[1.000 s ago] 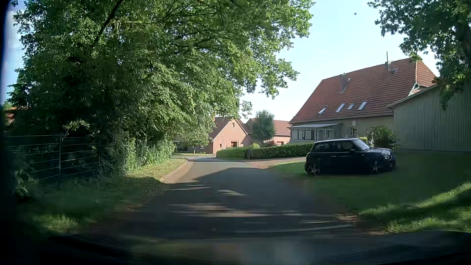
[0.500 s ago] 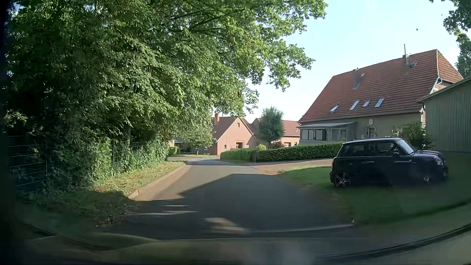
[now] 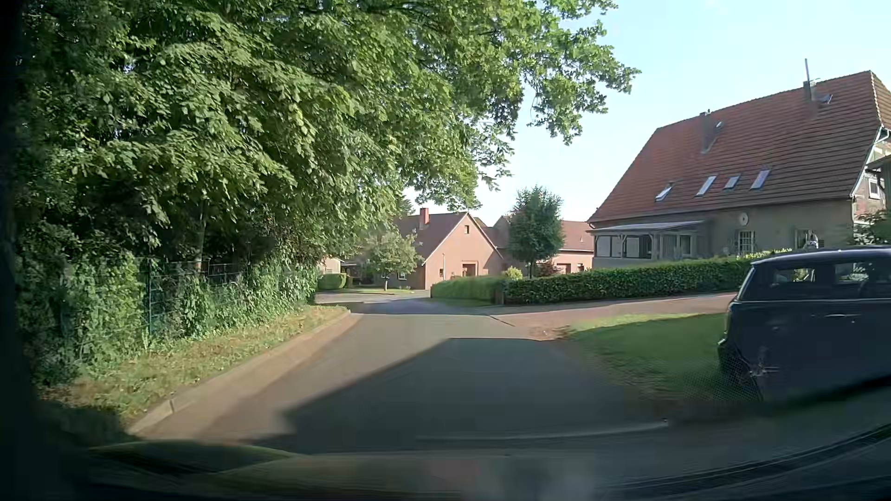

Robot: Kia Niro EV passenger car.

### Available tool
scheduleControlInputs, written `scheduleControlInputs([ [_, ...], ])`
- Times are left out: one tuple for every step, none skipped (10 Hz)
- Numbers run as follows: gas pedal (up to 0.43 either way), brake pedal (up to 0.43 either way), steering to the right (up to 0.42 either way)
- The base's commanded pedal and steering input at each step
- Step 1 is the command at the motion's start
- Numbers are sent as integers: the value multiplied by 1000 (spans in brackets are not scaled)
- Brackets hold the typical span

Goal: Follow the waypoints while adhering to traffic rules and regulations

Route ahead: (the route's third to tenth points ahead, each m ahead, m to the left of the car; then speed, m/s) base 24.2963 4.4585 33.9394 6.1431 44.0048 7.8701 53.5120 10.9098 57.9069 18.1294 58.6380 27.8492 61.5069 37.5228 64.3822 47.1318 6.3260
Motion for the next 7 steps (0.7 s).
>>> scheduleControlInputs([
  [67,6,-35],
  [79,6,-34],
  [79,6,-34],
  [79,6,-34],
  [79,6,-34],
  [87,6,-34],
  [87,6,-34],
])
